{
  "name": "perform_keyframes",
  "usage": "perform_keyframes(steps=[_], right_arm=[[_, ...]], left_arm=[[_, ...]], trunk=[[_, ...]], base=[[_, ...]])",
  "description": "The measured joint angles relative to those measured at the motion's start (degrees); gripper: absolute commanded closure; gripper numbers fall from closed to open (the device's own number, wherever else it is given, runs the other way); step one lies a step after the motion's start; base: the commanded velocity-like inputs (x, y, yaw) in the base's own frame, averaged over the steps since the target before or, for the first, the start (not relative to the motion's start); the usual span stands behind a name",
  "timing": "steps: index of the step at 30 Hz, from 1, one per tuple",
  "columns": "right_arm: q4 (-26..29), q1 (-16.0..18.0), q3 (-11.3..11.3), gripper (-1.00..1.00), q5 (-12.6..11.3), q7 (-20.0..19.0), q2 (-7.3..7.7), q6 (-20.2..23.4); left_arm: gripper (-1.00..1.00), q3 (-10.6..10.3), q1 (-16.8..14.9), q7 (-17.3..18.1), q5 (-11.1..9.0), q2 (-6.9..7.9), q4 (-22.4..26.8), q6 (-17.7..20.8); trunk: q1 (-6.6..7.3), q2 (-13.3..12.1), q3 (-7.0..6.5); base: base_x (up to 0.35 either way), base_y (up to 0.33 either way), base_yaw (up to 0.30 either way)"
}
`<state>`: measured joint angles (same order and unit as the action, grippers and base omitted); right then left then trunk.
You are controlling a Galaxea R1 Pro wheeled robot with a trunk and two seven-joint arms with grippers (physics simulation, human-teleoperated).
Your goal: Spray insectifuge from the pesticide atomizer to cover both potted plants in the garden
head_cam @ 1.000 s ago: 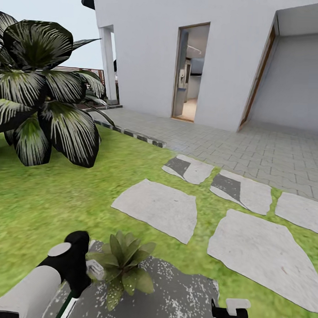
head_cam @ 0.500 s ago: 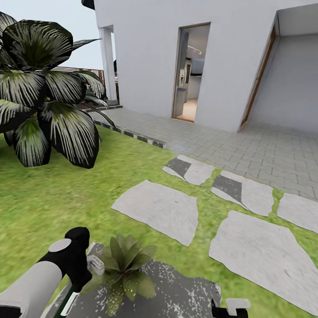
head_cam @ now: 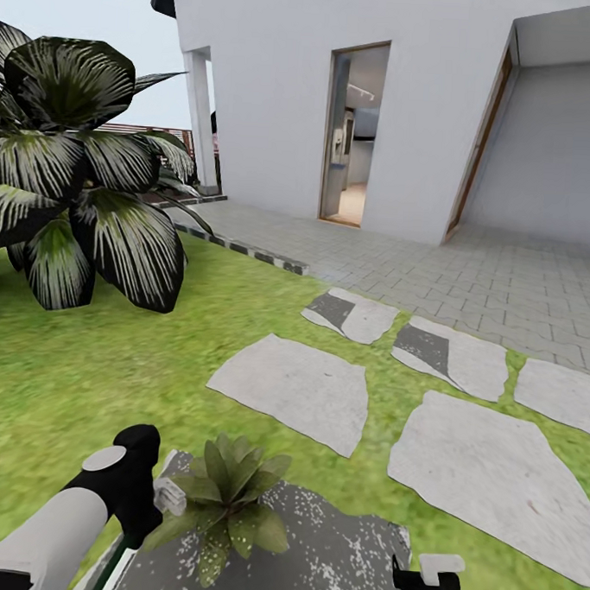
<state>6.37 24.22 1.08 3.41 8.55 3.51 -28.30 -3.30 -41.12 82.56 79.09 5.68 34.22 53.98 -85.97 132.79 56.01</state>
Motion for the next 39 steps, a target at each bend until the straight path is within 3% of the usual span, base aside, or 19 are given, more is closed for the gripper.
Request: perform_keyframes(steps=[7, 11, 18, 27, 39], right_arm=[[0.00, 0.00, -0.01, -1.00, 0.00, 0.00, 0.00, 0.00], [0.01, -0.01, 0.01, -1.00, 0.00, 0.00, 0.01, 0.00], [0.00, 0.00, 0.00, -1.00, 0.00, 0.00, 0.00, 0.00], [0.00, 0.00, -0.02, -1.00, 0.00, 0.00, 0.00, 0.00], [0.00, 0.00, -0.02, -1.00, 0.00, -0.01, 0.00, 0.01]], left_arm=[[1.00, 0.35, -0.03, 0.12, -0.05, -0.27, -0.05, -0.38], [1.00, 0.51, 0.17, 0.20, -0.16, -0.83, -2.97, -0.63], [1.00, 0.32, -0.67, 2.97, 0.05, -0.99, -3.98, -4.80], [1.00, -5.21, -1.71, 6.81, 0.36, -1.16, -3.20, -4.84], [1.00, -5.83, -2.40, 6.92, 1.26, -2.14, -3.15, -4.48]], trunk=[[0.00, 0.00, 0.00], [0.00, 0.00, 0.00], [0.00, 0.00, 0.00], [0.00, 0.00, 0.00], [0.00, 0.00, 0.00]], base=[[0.103, 0.100, 0.000], [0.001, 0.001, -0.123], [0.000, 0.000, -0.148], [0.000, 0.000, -0.003], [0.000, 0.051, 0.000]])
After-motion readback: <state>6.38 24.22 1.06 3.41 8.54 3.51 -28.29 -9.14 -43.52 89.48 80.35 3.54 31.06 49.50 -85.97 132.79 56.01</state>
